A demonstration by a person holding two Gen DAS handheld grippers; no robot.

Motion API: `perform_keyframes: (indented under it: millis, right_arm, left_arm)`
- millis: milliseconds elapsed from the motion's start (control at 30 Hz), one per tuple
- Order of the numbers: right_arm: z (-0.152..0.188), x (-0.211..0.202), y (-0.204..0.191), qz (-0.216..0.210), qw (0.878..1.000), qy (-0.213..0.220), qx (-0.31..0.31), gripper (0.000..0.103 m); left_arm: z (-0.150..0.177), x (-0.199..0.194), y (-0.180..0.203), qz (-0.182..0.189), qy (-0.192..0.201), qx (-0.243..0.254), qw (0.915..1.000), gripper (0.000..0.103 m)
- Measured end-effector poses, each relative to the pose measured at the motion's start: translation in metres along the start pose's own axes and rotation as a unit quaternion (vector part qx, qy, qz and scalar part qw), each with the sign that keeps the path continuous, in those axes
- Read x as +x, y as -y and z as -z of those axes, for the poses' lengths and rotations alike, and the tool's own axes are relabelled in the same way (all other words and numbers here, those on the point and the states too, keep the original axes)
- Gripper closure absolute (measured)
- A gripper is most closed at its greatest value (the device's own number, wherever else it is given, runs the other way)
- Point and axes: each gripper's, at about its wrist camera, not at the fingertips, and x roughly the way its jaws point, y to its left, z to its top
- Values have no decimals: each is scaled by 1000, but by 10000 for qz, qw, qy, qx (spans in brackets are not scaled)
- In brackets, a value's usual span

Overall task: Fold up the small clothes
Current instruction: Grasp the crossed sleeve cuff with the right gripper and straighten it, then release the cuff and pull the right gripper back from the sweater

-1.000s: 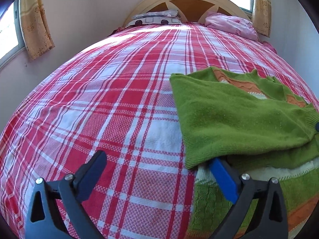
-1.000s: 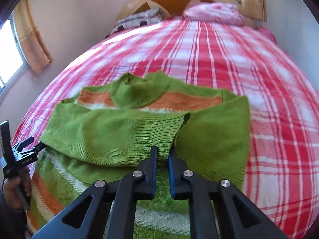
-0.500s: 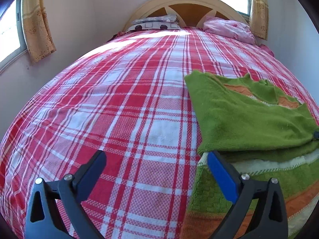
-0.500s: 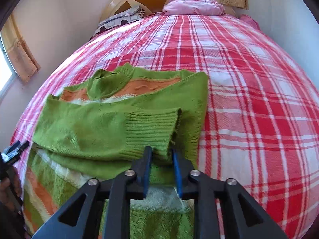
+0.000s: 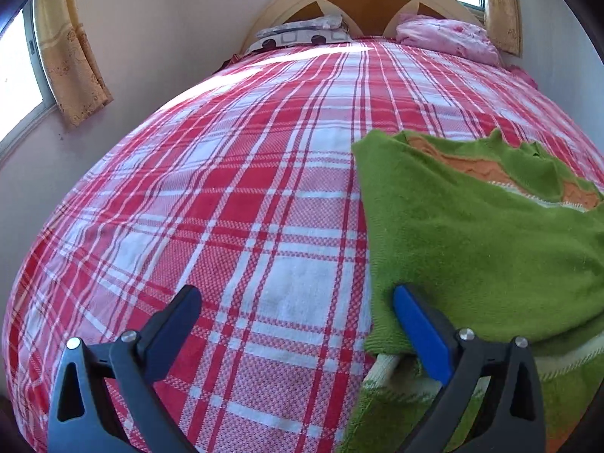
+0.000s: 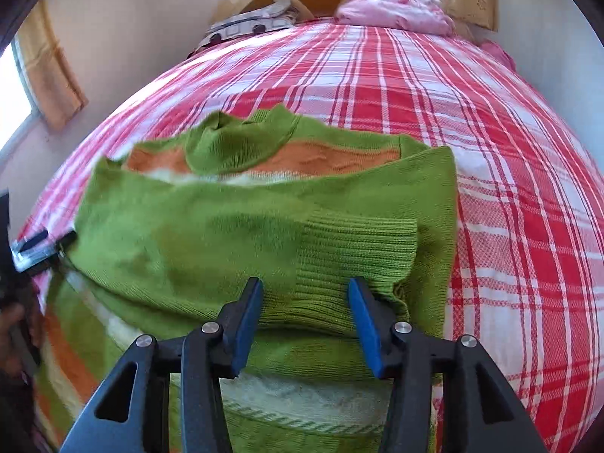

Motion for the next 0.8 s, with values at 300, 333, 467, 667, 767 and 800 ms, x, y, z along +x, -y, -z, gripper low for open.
perform_keyframes:
  millis: [300,333,467,667,767,800]
  right_arm:
    - [13,-11,-6,273,9996,-37,66,54]
    - [14,-11,-8,322,9995,-38,28,54]
    - [19,-13,-10,355,9994,30,14,54]
    - [23,-13,-14,450,9989,141,-74,53]
    - [24,-12,-17,539,9983,168,-144,53]
    - [24,-12,-17,527,9984,163,-135,53]
  left_arm:
    - [9,-2,-5,311,-89,-175,9993,0]
    - [10,-1,-7,352,-104,-207,9991,0]
    - [11,0,-11,486,-146,-324,9982,0]
    - [11,1,-12,505,-135,-333,9981,0]
    - [11,2,-14,547,-145,-363,9977,0]
    - [11,1,-13,551,-142,-370,9977,0]
